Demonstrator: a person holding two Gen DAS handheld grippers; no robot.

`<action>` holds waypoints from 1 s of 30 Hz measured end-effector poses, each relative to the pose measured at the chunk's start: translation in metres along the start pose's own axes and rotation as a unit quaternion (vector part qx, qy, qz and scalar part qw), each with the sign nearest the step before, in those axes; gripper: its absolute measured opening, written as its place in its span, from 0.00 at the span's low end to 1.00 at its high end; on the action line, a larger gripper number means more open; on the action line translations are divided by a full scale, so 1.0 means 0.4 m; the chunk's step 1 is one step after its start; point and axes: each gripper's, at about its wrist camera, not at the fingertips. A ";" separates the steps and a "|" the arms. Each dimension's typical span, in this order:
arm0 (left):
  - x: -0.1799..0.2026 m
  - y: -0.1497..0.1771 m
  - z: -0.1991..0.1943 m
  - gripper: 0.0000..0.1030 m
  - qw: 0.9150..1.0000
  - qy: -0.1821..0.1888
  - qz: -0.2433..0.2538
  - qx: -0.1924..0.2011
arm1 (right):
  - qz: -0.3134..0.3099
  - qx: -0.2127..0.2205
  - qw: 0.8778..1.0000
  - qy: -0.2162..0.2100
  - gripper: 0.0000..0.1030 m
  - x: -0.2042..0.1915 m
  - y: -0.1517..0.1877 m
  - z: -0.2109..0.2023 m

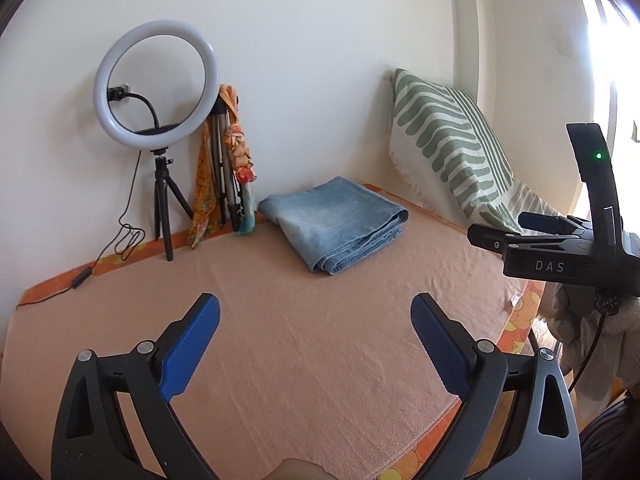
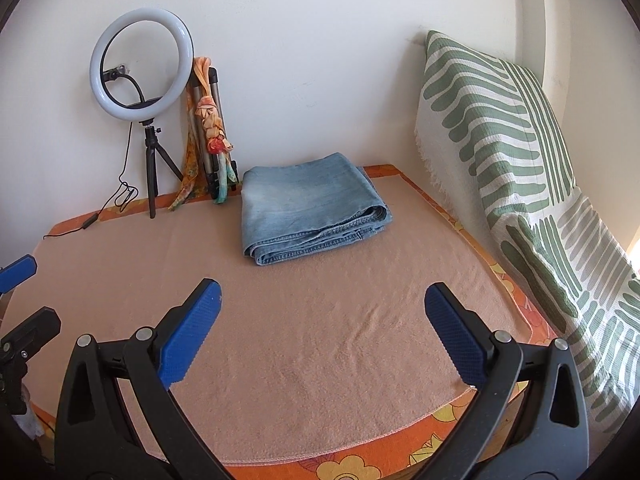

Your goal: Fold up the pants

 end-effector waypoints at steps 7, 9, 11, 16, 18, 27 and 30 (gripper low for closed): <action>-0.011 0.014 0.006 0.99 0.999 -0.036 0.018 0.004 | 0.001 -0.004 1.000 0.007 1.00 0.006 0.008 0.023; -0.014 0.015 0.009 0.99 0.999 -0.042 0.019 0.001 | 0.002 -0.002 1.000 0.008 1.00 0.005 0.008 0.027; -0.014 0.014 0.013 0.99 0.999 -0.049 0.020 -0.003 | 0.006 -0.004 1.000 0.006 1.00 0.006 0.009 0.032; -0.004 0.012 0.013 0.99 0.997 -0.063 0.034 -0.003 | 0.001 -0.007 1.000 0.009 1.00 0.000 0.012 0.043; -0.002 0.012 0.012 0.99 0.997 -0.061 0.037 -0.002 | 0.001 -0.009 1.000 0.008 1.00 -0.002 0.013 0.045; -0.001 0.009 0.011 0.99 0.998 -0.053 0.037 -0.002 | 0.010 -0.009 1.000 0.004 1.00 0.002 0.007 0.049; -0.002 0.008 0.011 0.99 0.998 -0.054 0.035 -0.002 | 0.009 -0.009 1.000 0.004 1.00 -0.001 0.006 0.049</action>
Point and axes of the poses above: each gripper's, at about its wrist camera, not at the fingertips, and z roughly the way its jaws point, x to its right, y to its underside, and after that the axes turned 4 degrees about -x, right-handed
